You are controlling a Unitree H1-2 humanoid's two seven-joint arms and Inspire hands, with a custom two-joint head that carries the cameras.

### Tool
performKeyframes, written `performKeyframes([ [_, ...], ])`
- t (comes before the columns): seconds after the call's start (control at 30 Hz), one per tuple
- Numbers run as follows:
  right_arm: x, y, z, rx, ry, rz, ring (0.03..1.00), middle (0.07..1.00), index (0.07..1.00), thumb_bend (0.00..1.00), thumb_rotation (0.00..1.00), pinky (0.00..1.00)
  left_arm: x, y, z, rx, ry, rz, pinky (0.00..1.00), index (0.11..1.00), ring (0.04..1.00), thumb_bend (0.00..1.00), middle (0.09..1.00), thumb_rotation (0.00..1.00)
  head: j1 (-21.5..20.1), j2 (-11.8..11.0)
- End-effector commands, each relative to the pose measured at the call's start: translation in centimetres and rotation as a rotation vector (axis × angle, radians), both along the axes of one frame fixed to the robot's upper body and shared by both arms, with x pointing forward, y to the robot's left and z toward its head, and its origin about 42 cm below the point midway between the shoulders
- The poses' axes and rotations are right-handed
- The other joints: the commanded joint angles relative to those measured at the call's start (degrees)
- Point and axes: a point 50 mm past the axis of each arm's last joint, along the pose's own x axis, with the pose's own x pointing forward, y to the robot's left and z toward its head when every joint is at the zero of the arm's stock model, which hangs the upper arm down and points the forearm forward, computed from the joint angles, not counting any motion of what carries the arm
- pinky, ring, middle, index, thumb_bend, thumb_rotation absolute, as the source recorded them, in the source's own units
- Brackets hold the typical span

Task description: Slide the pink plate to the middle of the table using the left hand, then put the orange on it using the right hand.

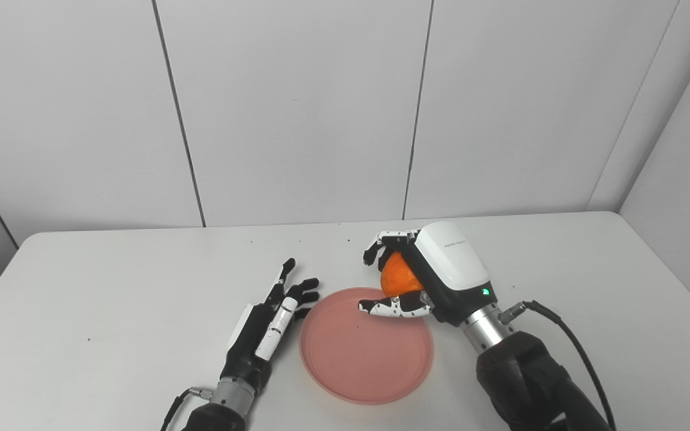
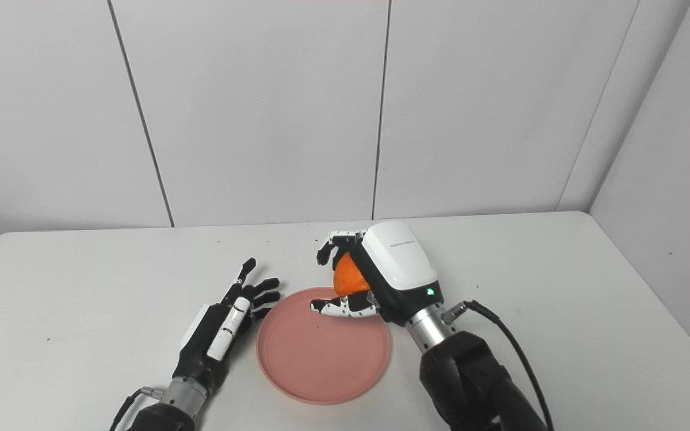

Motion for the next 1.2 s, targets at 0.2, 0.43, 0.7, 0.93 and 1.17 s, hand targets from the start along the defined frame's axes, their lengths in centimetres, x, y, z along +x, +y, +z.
performKeyframes([
  [0.2, 0.0, 0.7, -0.1, -0.007, -0.03, 0.04, 0.261, 0.358, 0.483, 0.5, 0.15, 0.2, -1.4, -1.7, -2.1, 0.006, 0.1, -0.04, 0.75, 1.0, 0.819, 0.59, 0.845, 0.89, 0.1, 0.3],
  [0.43, 0.5, 1.2, -1.8, -0.026, 0.033, 0.045, 0.281, 0.368, 0.481, 0.5, 0.15, 0.22, -1.5, -1.8, -2.0, 0.008, 0.102, -0.042, 0.76, 1.0, 0.83, 0.57, 0.846, 0.88, 0.4, 0.6],
  [0.7, 0.6, 1.7, -2.9, -0.034, 0.052, 0.057, 0.276, 0.362, 0.48, 0.5, 0.15, 0.21, -1.6, -1.9, -1.9, 0.012, 0.103, -0.039, 0.75, 1.0, 0.824, 0.56, 0.841, 0.88, 0.6, 0.7],
  [0.93, 0.3, 2.4, -3.3, -0.024, 0.091, 0.084, 0.286, 0.372, 0.482, 0.5, 0.16, 0.23, -1.6, -2.3, -1.9, 0.017, 0.11, -0.036, 0.76, 1.0, 0.806, 0.55, 0.836, 0.88, 1.2, 0.6],
  [1.17, 0.0, 3.2, -3.6, -0.026, 0.123, 0.111, 0.261, 0.349, 0.479, 0.5, 0.15, 0.2, -1.7, -2.6, -1.8, 0.023, 0.095, -0.034, 0.75, 1.0, 0.782, 0.53, 0.814, 0.88, 1.5, 0.8],
])
